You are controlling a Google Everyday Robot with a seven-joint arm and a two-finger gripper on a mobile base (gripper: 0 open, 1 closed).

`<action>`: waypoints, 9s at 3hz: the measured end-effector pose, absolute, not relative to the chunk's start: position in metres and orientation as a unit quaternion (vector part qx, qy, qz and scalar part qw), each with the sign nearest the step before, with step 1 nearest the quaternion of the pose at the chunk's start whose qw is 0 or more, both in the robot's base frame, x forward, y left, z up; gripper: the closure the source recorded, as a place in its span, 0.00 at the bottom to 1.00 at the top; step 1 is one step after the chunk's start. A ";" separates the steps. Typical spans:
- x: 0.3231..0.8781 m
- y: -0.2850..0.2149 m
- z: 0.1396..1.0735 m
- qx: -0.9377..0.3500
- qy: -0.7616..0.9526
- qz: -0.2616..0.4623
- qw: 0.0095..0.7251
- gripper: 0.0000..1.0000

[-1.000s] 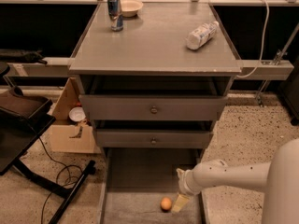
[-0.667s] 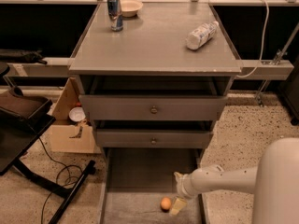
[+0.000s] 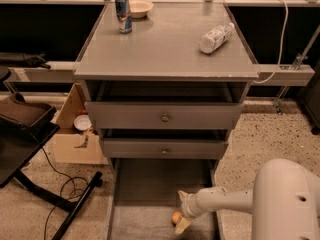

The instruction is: Pick orange from bottom drawer and place on counter

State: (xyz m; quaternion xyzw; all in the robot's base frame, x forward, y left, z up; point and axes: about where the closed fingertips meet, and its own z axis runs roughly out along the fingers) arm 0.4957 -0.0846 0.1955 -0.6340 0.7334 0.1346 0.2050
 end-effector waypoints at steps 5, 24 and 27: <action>0.501 -0.090 0.145 -0.678 0.705 0.124 0.167 0.99; 0.848 0.044 0.822 -0.625 0.613 0.193 0.444 0.12; 0.851 0.047 0.832 -0.625 0.613 0.193 0.444 0.00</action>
Offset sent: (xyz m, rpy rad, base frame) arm 0.0182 -0.0016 -0.0921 -0.0603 0.0387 0.0876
